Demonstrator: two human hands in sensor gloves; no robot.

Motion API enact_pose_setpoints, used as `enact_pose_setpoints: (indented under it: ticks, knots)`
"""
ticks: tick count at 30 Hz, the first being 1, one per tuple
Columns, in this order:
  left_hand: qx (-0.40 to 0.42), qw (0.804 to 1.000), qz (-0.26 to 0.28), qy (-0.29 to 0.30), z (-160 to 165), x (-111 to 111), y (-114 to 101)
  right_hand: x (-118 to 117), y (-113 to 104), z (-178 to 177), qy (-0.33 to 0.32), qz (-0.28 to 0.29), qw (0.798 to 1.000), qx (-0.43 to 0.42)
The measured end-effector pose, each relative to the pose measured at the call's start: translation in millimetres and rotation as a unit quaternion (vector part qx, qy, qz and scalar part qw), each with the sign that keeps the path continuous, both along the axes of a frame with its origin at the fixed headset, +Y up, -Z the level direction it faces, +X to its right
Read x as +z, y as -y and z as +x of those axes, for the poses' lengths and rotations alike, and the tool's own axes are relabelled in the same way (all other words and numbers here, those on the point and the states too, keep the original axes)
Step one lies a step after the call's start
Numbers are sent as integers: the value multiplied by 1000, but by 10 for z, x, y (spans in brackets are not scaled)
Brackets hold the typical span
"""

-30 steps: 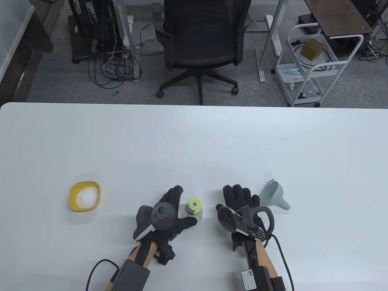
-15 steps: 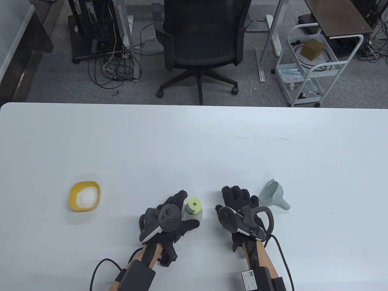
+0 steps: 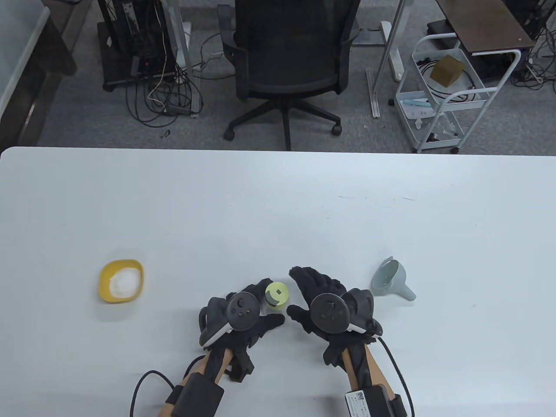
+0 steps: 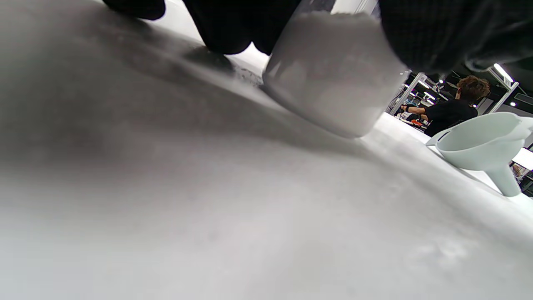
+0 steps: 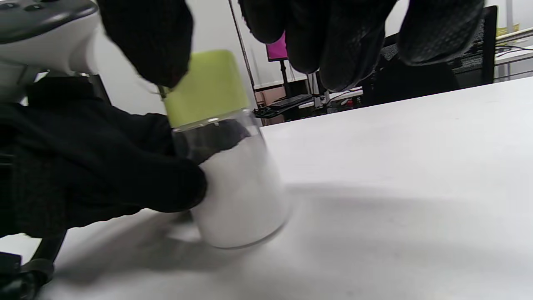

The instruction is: Unscrew the press dispenser and pour salt into it

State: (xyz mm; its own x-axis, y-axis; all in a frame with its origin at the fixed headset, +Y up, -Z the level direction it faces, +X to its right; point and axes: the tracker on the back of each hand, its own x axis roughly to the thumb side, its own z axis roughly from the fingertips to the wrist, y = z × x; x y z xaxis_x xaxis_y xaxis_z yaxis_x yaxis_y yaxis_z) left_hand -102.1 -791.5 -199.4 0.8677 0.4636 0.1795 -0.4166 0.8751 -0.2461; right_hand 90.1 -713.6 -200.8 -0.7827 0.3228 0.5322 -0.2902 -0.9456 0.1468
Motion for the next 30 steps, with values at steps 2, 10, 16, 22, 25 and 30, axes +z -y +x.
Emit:
enact_pose_setpoints:
  ticks: [2, 10, 16, 22, 25, 30]
  knots:
    - [-1, 1000, 0, 0, 1, 0, 1, 12, 16, -78, 1, 14, 1000, 14]
    - [-4, 1000, -5, 6, 6, -5, 8, 41, 188, -309, 71, 91, 992, 42]
    - [-6, 1000, -10, 10, 16, -7, 9, 41, 245, -310, 93, 121, 988, 17]
    - [-7, 1000, -14, 8, 22, -15, 13, 9, 314, -250, 87, 114, 989, -25]
    - [-8, 1000, -13, 4, 23, -16, 13, 4, 324, -241, 85, 117, 989, -31]
    - [-8, 1000, -13, 4, 15, -27, 13, -22, 365, -209, 85, 109, 989, -57]
